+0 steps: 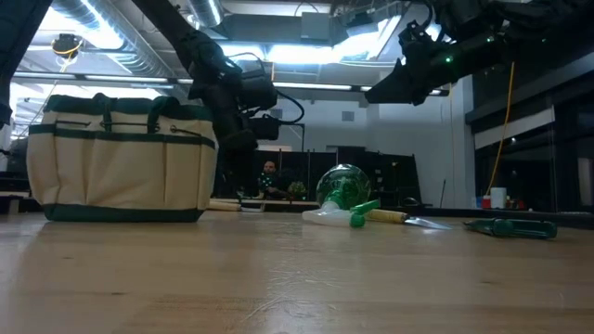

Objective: Pick & Place Garden tools in Gardening bag
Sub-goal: Put the brown hand rake into the gardening bag

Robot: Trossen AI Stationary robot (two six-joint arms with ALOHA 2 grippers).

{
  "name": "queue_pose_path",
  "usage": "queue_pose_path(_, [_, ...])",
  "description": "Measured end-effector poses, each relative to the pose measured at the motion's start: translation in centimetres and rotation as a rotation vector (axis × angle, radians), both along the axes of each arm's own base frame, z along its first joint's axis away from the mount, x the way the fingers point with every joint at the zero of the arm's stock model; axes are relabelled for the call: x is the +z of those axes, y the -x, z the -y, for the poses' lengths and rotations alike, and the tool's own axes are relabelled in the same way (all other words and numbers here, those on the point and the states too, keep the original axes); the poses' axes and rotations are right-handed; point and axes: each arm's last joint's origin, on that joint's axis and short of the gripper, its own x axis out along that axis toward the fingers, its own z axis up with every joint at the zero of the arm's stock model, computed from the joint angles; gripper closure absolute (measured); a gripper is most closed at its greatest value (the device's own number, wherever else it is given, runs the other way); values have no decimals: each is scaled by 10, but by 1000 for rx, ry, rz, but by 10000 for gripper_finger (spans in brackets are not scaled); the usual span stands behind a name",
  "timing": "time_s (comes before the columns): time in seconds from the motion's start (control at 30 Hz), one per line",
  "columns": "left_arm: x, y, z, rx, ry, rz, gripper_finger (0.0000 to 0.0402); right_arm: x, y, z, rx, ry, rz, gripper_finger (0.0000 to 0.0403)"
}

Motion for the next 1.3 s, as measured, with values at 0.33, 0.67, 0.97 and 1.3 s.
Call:
queue_pose_path(0.33, [0,1,-3,60,-51,-30,356,0,0,0,0,0,0,224])
queue_pose_path(0.67, [23,-1,-13,82,-41,-56,282,0,0,0,0,0,0,224])
queue_pose_path(0.97, [27,22,-49,214,-177,-151,254,0,0,0,0,0,0,224])
queue_pose_path(1.3, [13,51,-91,261,-191,-195,255,0,0,0,0,0,0,224])
